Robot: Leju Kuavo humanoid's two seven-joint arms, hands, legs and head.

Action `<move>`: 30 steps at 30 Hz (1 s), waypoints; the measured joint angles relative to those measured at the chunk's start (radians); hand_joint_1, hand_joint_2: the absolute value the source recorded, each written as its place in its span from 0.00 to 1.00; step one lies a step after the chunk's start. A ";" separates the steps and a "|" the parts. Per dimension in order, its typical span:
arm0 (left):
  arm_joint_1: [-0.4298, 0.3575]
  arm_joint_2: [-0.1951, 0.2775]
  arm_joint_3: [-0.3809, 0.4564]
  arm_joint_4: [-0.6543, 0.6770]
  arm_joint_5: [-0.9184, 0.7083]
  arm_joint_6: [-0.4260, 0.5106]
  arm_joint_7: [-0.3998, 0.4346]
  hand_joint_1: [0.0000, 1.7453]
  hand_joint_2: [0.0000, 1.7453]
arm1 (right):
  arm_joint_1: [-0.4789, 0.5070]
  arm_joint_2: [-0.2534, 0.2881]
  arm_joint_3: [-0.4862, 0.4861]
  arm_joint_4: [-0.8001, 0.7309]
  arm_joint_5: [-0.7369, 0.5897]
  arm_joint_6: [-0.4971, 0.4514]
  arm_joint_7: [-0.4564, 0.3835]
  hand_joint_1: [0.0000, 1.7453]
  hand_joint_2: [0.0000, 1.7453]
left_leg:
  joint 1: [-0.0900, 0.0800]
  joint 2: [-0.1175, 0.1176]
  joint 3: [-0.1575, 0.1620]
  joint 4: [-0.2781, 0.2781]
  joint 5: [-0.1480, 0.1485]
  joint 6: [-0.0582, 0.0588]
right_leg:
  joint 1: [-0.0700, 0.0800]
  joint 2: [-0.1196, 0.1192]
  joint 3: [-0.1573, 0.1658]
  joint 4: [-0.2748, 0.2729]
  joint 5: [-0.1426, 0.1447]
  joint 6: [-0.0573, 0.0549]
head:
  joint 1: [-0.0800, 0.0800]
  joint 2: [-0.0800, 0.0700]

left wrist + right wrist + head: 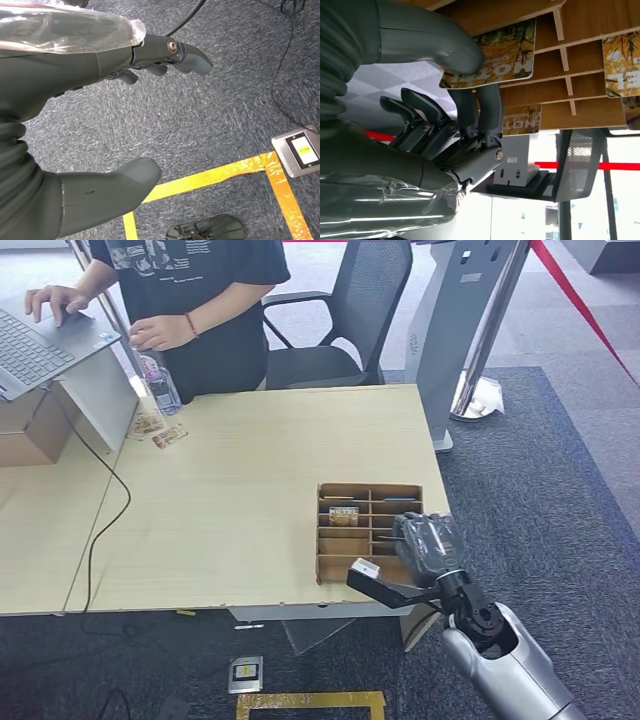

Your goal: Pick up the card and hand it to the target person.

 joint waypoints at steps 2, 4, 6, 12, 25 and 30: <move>0.000 0.002 0.000 0.000 0.000 -0.004 -0.001 0.00 1.00 | 0.002 -0.016 -0.012 -0.040 -0.027 0.034 -0.010 1.00 1.00 | 0.000 0.000 0.000 0.000 0.000 0.000 | 0.000 0.000 0.000 0.000 0.000 0.000 | 0.000 0.000; 0.001 0.003 0.000 0.000 0.000 -0.007 -0.002 0.00 1.00 | 0.004 -0.034 -0.025 -0.084 -0.049 0.068 -0.015 1.00 1.00 | 0.000 0.000 0.000 0.000 0.000 0.000 | 0.000 0.000 0.000 0.000 0.000 0.000 | 0.000 0.000; 0.001 0.005 0.000 0.000 0.002 -0.008 -0.002 0.00 1.00 | 0.005 -0.055 -0.041 -0.135 -0.066 0.102 -0.015 1.00 1.00 | 0.000 0.000 0.000 0.000 0.000 0.000 | 0.000 0.000 0.000 0.000 0.000 0.000 | 0.000 0.000; 0.004 0.008 0.000 0.000 0.006 -0.008 -0.006 0.00 1.00 | 0.010 -0.110 -0.091 -0.287 -0.115 0.125 -0.002 1.00 1.00 | 0.000 0.000 0.000 0.000 0.000 0.000 | 0.000 0.000 0.000 0.000 0.000 0.000 | 0.000 0.000; 0.002 0.006 -0.007 0.000 -0.004 -0.008 -0.004 0.00 1.00 | 0.009 -0.143 -0.163 -0.430 -0.148 0.028 -0.020 1.00 1.00 | 0.000 0.001 0.000 0.000 0.000 0.000 | 0.000 0.001 0.000 0.000 0.000 0.000 | 0.000 0.000; -0.008 0.001 -0.021 0.000 -0.016 -0.009 0.006 0.00 1.00 | -0.046 -0.118 -0.149 -0.376 -0.038 -0.025 0.004 1.00 1.00 | 0.000 0.000 0.000 0.000 0.000 0.000 | 0.000 0.000 0.001 0.000 0.000 0.000 | 0.000 0.000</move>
